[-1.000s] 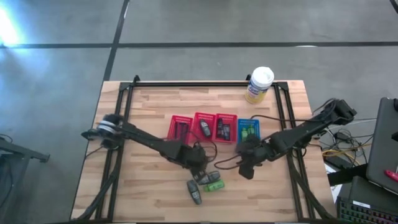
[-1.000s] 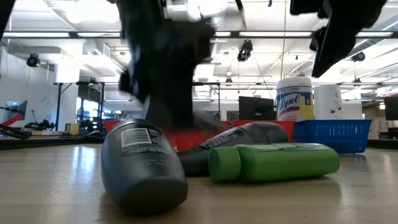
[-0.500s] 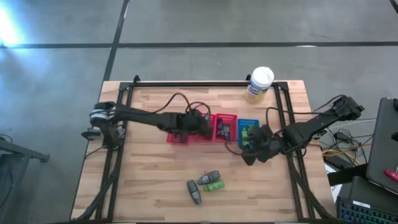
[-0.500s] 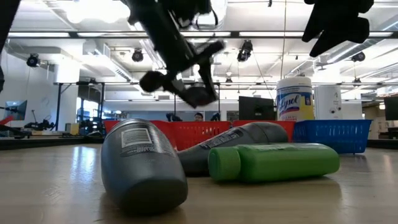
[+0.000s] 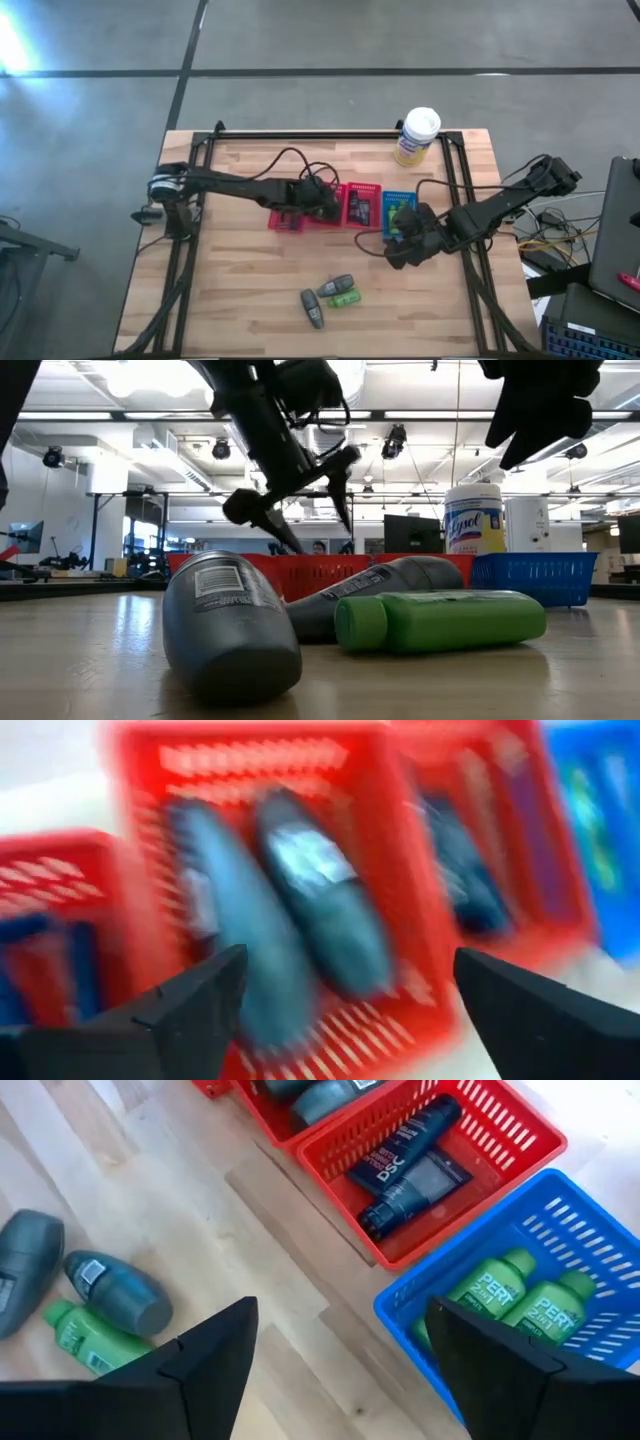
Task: Pick & Place Travel size toiletries
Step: Put the deodorant into the middle red bin
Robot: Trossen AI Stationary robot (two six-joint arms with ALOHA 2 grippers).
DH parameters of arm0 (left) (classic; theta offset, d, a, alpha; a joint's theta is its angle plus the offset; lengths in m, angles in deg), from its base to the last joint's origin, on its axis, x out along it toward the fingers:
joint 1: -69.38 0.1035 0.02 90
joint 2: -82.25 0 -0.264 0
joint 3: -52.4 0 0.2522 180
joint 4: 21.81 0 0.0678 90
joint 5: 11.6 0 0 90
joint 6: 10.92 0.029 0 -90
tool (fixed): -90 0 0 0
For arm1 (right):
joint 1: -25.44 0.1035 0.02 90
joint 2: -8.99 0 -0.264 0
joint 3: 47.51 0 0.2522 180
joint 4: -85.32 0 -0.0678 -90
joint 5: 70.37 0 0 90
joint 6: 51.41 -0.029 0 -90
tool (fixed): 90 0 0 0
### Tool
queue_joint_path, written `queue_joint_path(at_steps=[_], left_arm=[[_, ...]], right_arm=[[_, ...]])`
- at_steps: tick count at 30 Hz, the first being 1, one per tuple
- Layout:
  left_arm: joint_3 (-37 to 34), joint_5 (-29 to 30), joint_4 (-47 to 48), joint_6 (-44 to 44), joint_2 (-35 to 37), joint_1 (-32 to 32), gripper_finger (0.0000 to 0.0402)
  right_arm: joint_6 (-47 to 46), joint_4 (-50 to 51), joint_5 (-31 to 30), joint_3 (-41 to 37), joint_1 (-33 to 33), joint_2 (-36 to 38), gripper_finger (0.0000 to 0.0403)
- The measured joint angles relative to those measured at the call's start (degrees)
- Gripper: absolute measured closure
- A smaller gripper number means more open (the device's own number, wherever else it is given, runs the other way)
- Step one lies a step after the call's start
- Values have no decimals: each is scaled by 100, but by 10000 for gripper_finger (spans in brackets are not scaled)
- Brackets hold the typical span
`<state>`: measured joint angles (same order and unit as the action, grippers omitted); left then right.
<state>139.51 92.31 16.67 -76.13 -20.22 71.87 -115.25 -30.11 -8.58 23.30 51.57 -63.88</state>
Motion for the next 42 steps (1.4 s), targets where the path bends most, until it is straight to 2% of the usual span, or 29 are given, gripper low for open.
queue_joint_path(at_steps=[2, 4, 8, 10, 15, 20, 26, 33, 42], left_arm=[[70, -472, -29, 447, 94, -87, 39], [118, -966, -46, 1256, 237, -294, 39], [166, -1753, 45, 3005, 518, -1129, 50], [166, -1746, 148, 3697, 585, -1638, 56], [160, -1310, 216, 5424, 530, -2734, 69], [157, -1168, 382, 7321, 135, -3232, 85], [295, -1191, 375, 7913, -395, -3057, 92], [648, -1668, 557, 8823, -810, -3004, 92], [651, -1801, 613, 8781, -1132, -2986, 97]], right_arm=[[100, 0, 113, 0, -2, -2, 113], [232, 2, 306, 0, -2, 1, 108], [623, 31, 699, 0, 0, 1, 101], [743, 38, 801, -5, 5, 1, 101], [868, 56, 949, -9, 11, 6, 113], [828, 96, 1177, -13, 11, 10, 130], [528, 138, 1244, -13, 11, 12, 145], [240, 137, 1240, -13, 11, 12, 156], [185, 149, 1176, -13, 11, 12, 159]])
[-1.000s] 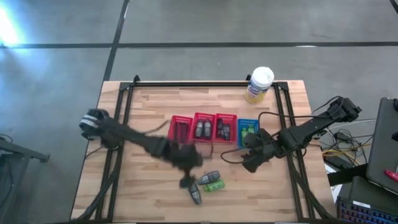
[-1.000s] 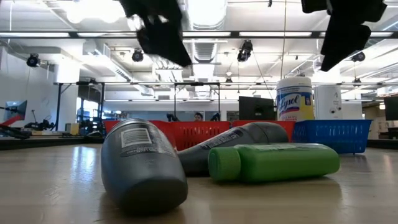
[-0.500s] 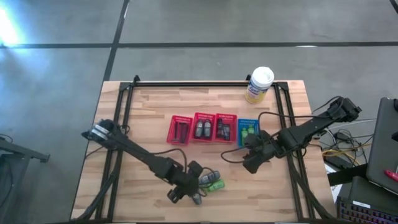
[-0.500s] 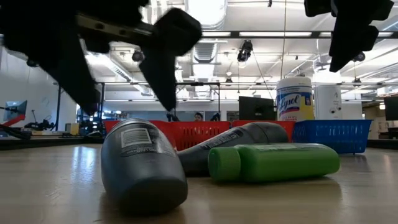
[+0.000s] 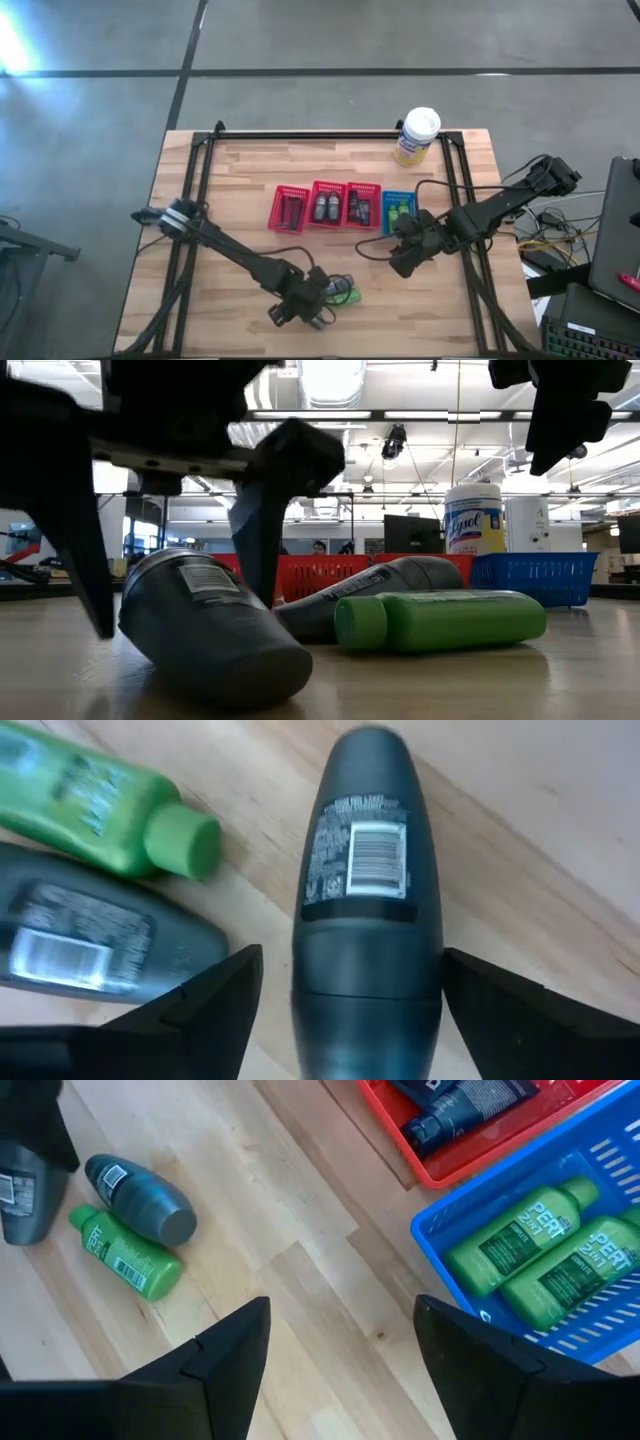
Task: Pick & Place Travel size toiletries
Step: Put the deodorant into the middle red bin
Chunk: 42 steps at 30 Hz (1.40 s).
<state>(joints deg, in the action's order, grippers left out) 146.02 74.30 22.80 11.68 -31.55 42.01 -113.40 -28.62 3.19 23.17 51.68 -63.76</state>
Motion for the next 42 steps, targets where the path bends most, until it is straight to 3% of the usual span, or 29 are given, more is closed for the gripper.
queue_joint_path(at_steps=[4, 11, 18, 21, 24, 27, 30, 33, 42], left_arm=[[0, -153, -7, -536, -92, 0, 119], [0, -164, 9, -1205, -116, -52, 195], [15, 163, 600, -3553, 281, -22, 195], [-44, 662, 631, -4621, 683, -2, 195], [-46, 1620, 493, -6027, 1128, 123, 195], [-44, 2635, 516, -8015, 1412, 566, 195], [-61, 3062, 499, -9319, 1425, 1103, 195], [-83, 3366, 78, -9524, 1325, 1528, 195], [-182, 3135, -285, -9290, 932, 2353, 195]], right_arm=[[0, 4, -2, -4, 0, 0, 149], [0, 26, -2, -4, 0, 0, 131], [-121, 176, 28, -6, 28, 12, 121], [-241, 253, 3, -7, 88, 60, 117], [-347, 349, -56, -7, 103, 116, 113], [-485, 494, -312, -7, 101, 190, 111], [-636, 511, -576, -7, 98, 245, 109], [-702, 518, -649, -7, 98, 278, 108], [-702, 542, -623, -9, 101, 280, 132]])
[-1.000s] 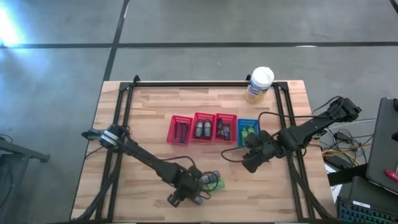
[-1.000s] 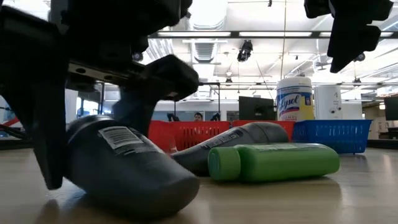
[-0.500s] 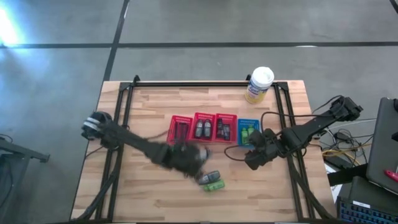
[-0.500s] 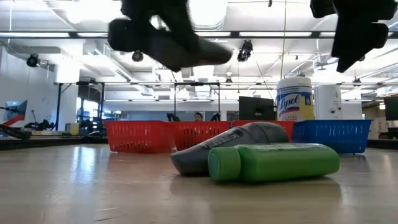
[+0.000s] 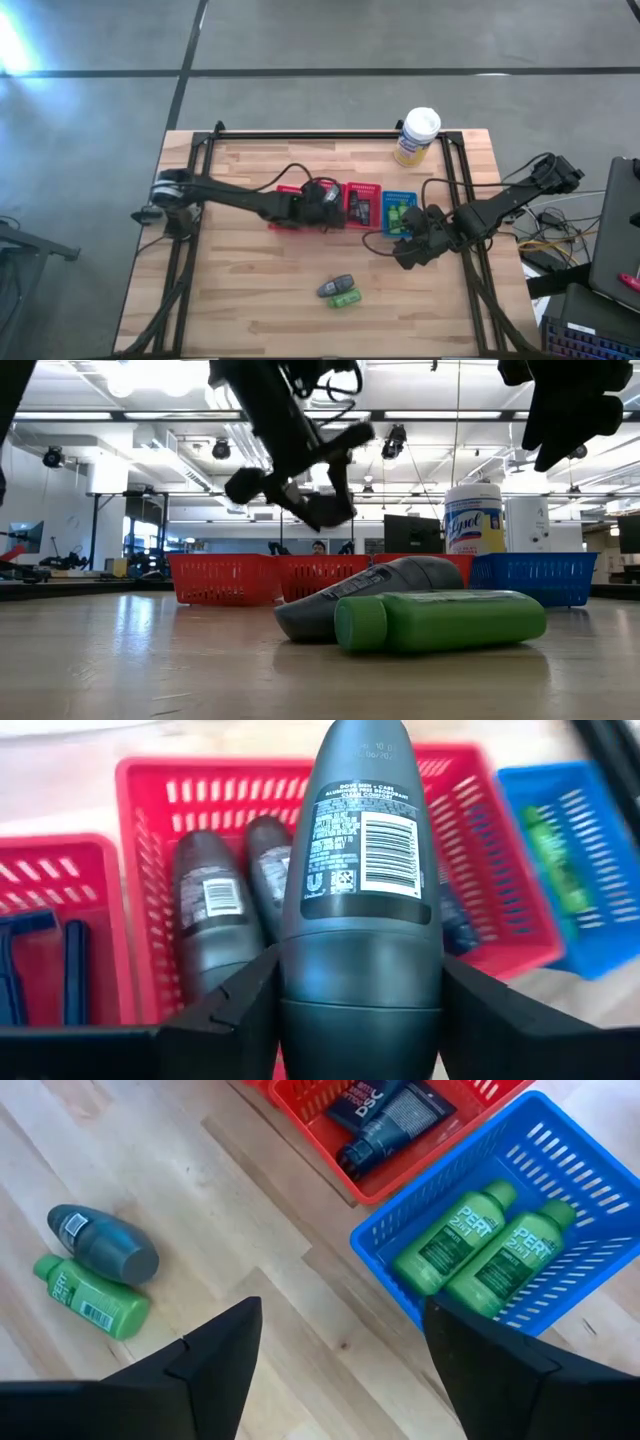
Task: Pick & Place Travel size toiletries
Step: Put the deodorant into the middle red bin
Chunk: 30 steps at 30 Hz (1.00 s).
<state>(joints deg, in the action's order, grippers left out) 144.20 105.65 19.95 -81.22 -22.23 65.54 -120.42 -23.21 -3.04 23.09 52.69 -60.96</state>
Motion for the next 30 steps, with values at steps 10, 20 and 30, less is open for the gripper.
queue_joint_path(at_steps=[10, 20, 30], left_arm=[[-334, -463, -401, -169, -140, 127, 113], [-310, -2353, -841, 3392, 132, -518, 113], [-221, -1624, -1695, 4128, -436, -1630, 112]], right_arm=[[188, 0, 25, 0, 34, 0, 146], [452, 38, 188, 0, 166, -15, 115], [472, 57, 211, -14, 164, -17, 90]])
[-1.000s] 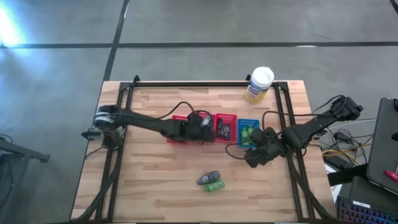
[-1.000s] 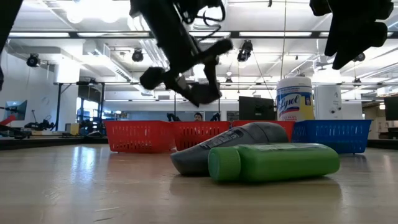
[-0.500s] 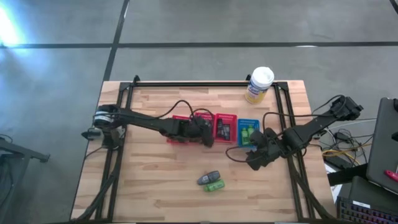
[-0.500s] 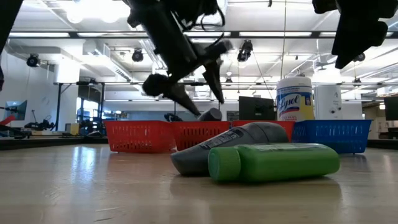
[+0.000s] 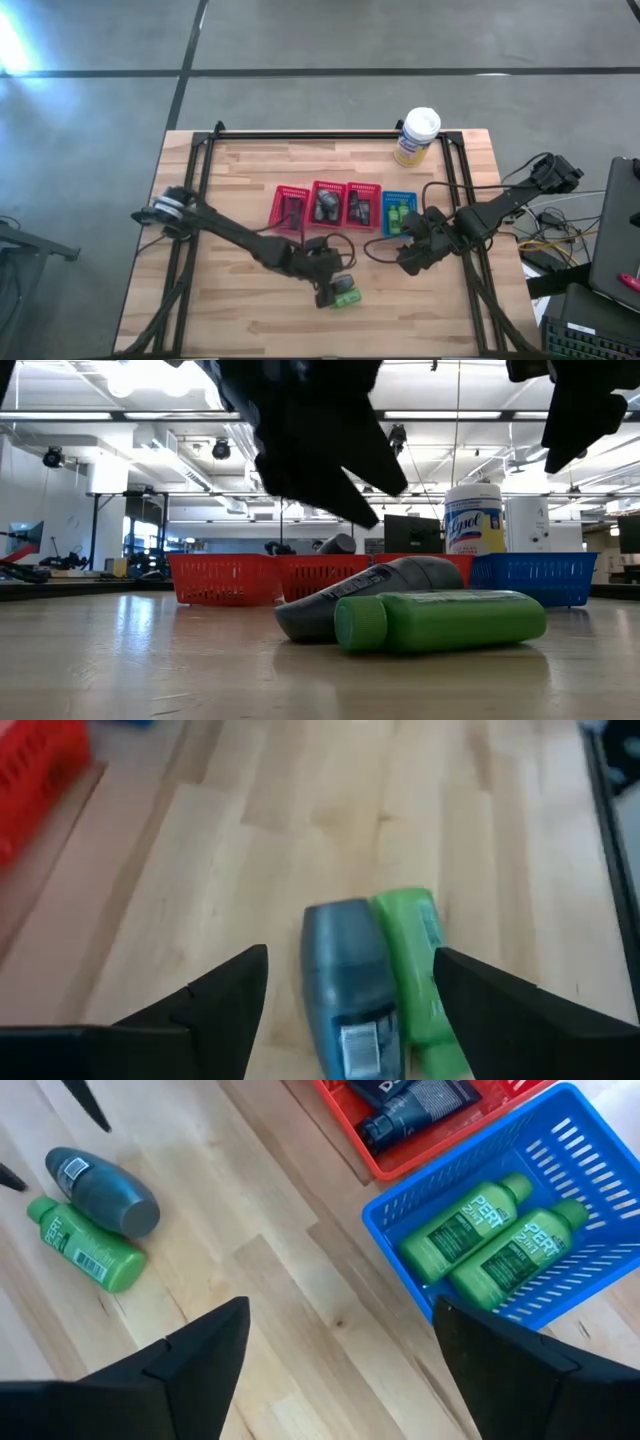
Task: Pick & Place Travel size toiletries
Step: Put the deodorant into the middle red bin
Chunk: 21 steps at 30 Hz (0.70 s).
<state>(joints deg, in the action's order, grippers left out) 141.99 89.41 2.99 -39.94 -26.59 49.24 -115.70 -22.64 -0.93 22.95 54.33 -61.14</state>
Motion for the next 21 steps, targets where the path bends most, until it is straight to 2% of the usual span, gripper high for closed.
queue_joint_path(at_steps=[6, 11, 15, 21], left_arm=[[255, 61, 4, -966, -540, -11, 113], [706, 68, 129, -762, -938, -77, 113], [1071, 192, 780, -744, -1228, -77, 113], [1114, 283, 1054, -737, -1361, -57, 115]], right_arm=[[0, -3, 39, -30, 2, 0, 82], [-7, -7, 130, -48, 46, 0, 78], [-72, -13, 137, -58, 118, 0, 76], [-172, -17, 150, -80, 202, -9, 91]])
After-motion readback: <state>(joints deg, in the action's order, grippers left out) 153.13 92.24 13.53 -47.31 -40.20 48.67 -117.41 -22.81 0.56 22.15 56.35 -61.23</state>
